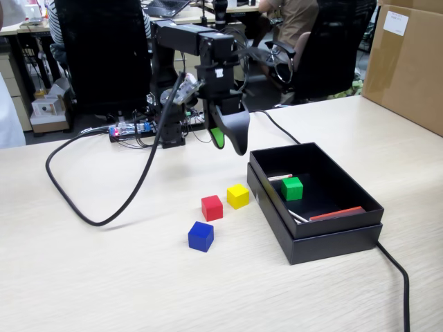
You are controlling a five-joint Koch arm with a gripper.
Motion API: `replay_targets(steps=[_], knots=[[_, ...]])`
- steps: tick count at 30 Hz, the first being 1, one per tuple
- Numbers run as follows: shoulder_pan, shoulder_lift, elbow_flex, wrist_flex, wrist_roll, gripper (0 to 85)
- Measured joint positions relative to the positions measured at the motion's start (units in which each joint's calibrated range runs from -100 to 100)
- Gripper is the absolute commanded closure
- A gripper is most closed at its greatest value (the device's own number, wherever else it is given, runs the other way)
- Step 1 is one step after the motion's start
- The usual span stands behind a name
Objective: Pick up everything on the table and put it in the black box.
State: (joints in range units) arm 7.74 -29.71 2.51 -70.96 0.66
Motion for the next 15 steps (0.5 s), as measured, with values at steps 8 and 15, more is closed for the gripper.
replay_targets(steps=[8, 15], knots=[[-0.2, 22.9, 11.0, 1.1, 0.4, 40.3], [0.1, 33.7, 14.3, 1.2, 1.5, 43.5]])
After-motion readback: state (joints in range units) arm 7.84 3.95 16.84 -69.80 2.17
